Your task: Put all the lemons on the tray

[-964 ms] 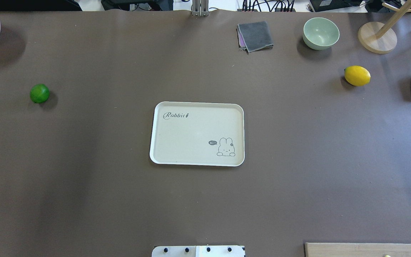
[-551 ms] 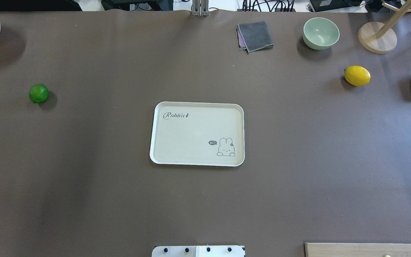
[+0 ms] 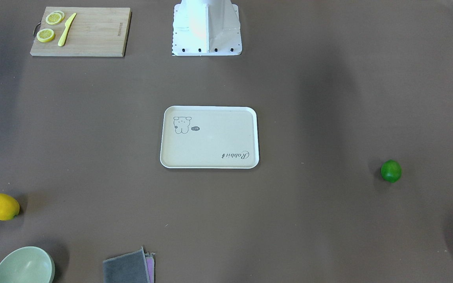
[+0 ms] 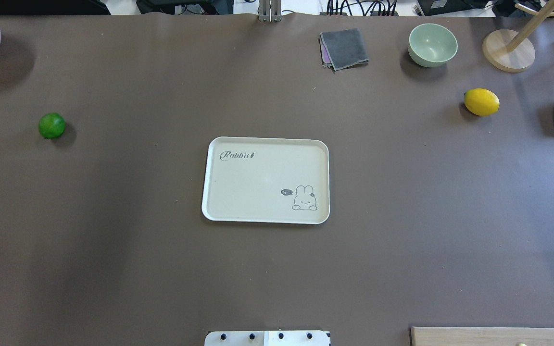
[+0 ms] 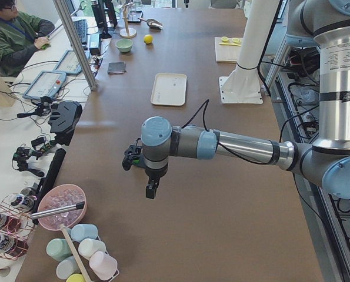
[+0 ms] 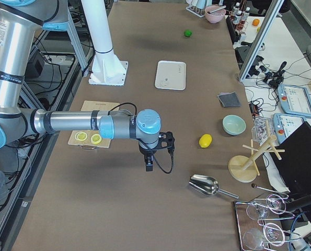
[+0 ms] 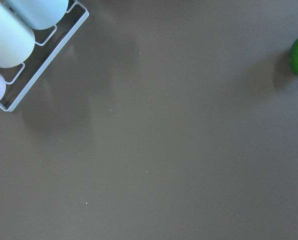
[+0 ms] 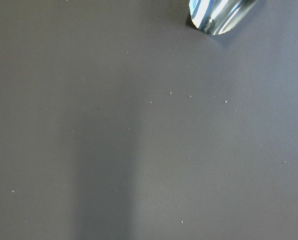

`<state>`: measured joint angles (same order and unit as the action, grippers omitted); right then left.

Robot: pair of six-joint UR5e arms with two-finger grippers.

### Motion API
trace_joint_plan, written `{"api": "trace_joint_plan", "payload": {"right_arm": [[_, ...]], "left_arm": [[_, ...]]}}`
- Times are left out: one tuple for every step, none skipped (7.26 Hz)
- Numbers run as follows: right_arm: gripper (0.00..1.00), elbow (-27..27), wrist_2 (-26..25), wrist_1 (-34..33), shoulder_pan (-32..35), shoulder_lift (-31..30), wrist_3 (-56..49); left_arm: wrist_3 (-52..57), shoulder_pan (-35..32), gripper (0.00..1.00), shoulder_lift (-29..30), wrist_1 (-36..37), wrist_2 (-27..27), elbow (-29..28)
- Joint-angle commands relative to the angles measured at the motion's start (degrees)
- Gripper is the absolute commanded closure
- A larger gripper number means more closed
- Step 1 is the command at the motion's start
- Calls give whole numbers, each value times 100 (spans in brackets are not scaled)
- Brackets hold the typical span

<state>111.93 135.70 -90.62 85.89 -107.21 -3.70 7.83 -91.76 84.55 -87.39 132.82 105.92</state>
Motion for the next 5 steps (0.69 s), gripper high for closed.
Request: {"api": "trace_joint_plan", "payload": {"right_arm": [[0, 363, -9, 0, 7, 217, 53], [0, 495, -26, 0, 16, 271, 71], [0, 445, -70, -8, 294, 402, 63], [0, 418, -18, -17, 593, 403, 97], [0, 444, -61, 0, 744, 351, 71]], "left_arm": [[-36, 0, 2, 27, -853, -2, 78], [-45, 0, 2, 27, -1267, 7, 34], [-62, 0, 2, 175, -1845, -28, -79], [-150, 0, 2, 255, -2165, 6, -272], [-603, 9, 2, 386, -2229, 42, -317]]}}
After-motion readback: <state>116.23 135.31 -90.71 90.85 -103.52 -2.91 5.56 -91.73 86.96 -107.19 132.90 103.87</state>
